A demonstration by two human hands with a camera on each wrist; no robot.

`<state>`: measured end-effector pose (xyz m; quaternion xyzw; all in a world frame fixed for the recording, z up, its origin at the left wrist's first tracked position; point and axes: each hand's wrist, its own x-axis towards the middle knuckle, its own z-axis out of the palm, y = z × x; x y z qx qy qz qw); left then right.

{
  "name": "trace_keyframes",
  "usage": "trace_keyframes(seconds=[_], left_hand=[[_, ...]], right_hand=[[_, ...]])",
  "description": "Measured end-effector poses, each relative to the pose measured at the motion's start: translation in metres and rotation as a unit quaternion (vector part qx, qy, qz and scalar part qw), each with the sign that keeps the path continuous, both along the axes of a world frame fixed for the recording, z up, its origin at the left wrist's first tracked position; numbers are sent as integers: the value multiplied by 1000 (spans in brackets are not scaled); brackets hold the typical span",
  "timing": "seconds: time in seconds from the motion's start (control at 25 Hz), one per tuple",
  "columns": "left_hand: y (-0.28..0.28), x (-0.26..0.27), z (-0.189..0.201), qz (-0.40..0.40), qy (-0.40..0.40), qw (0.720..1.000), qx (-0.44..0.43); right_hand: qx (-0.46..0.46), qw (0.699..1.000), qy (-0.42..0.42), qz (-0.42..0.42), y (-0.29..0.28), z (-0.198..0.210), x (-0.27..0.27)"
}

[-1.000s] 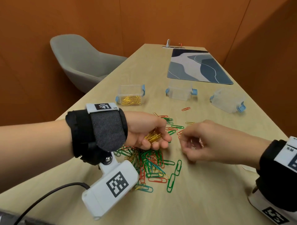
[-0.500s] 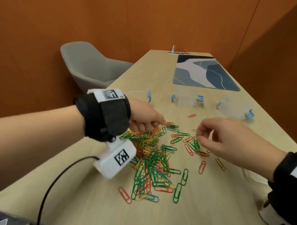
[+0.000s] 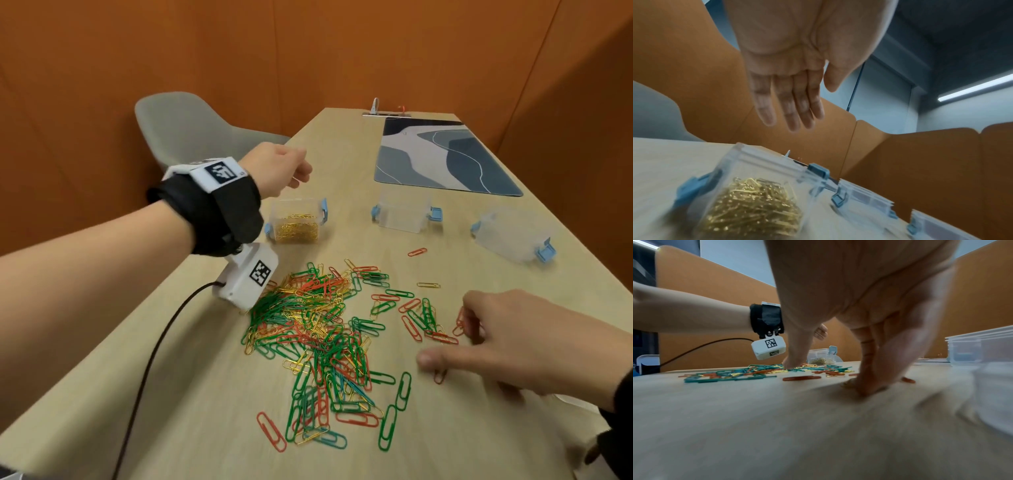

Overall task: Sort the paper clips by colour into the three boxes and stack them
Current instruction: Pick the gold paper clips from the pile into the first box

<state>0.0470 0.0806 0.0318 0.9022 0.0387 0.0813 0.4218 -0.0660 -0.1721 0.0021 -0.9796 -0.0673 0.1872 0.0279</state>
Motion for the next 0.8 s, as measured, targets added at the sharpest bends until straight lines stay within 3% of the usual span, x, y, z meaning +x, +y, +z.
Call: trace_keyframes(seconds=[0.12,0.24,0.36,0.56,0.72,0.8], left_hand=[[12,-31,-4,-84,30,989,121],[9,-55,-21,-216,112,929,279],[-2,-64,-33,-272,159,896,312],[-3,-68,-39,-272,100,906,309],[-3,-68,-42,-227,29,930,286],[-4,-68,-41,-246,29,930,270]], right_hand=[[57,996,-7,63,3,-6,3],[141,983,-14,117,9,-10,9],[182,976,-20,120,9,-11,12],[171,975,-81,114,5,-12,20],[189,959,-101,187,20,-10,25],[190,950,-103,226,28,-11,27]])
